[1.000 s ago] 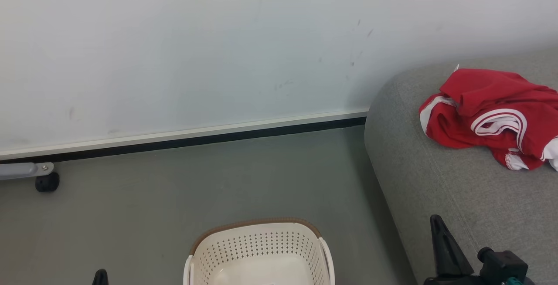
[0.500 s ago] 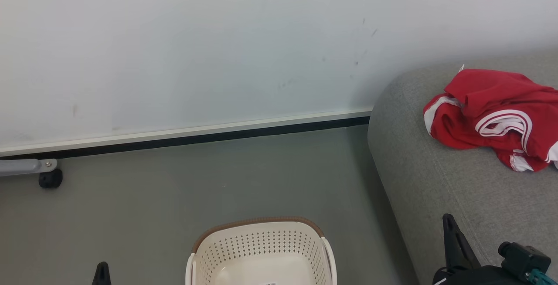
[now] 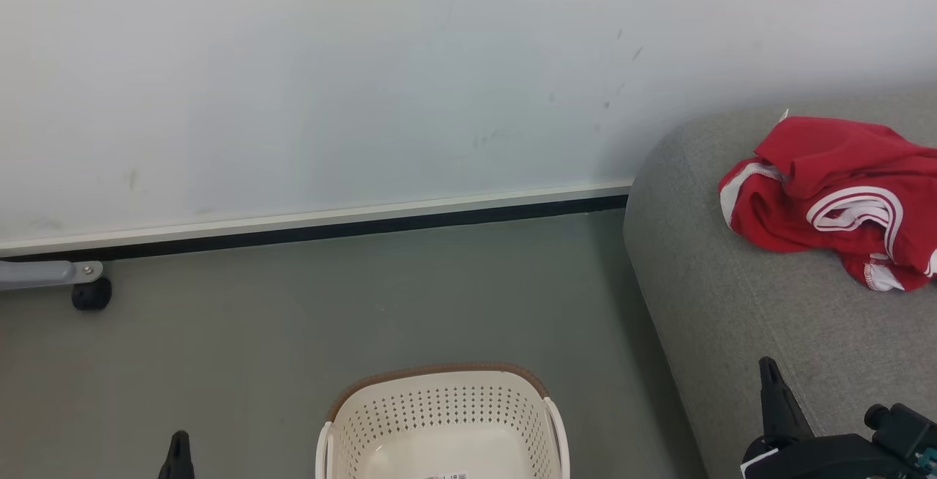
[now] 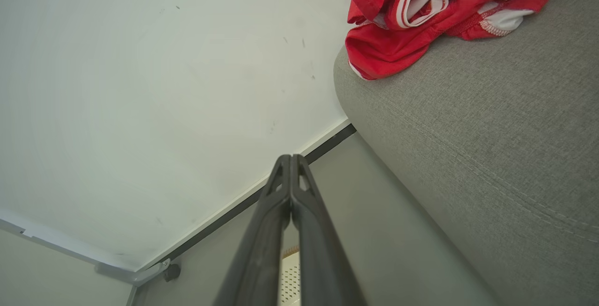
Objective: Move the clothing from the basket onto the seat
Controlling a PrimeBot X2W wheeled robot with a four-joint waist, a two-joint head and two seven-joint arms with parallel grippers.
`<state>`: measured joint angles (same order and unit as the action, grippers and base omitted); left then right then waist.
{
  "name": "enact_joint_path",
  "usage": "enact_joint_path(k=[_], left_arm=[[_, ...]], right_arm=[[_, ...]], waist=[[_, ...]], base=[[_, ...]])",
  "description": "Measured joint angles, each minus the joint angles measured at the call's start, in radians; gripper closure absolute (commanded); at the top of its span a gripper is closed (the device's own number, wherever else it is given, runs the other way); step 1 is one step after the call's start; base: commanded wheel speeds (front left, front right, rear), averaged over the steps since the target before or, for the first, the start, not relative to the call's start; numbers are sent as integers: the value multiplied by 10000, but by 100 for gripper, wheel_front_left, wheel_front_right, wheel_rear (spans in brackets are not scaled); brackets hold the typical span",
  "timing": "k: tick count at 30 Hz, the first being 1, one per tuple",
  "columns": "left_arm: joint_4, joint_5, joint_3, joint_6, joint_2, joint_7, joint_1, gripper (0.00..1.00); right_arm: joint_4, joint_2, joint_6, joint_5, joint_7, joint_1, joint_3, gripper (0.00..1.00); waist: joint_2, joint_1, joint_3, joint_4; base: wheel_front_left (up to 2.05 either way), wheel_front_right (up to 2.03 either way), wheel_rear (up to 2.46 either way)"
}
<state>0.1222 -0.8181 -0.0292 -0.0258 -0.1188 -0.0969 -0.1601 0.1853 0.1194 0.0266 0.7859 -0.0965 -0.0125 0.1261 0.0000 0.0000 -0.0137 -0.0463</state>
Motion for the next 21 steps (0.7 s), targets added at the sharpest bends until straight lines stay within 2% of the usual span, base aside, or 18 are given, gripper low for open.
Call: enact_joint_path(k=[21], left_arm=[[598, -2585, -228, 454, 267, 750, 773, 100]], right_arm=[[420, -244, -458, 2794, 750, -206, -894, 100]], waist=[[0, 0, 53, 159]], base=[[0, 0, 0]])
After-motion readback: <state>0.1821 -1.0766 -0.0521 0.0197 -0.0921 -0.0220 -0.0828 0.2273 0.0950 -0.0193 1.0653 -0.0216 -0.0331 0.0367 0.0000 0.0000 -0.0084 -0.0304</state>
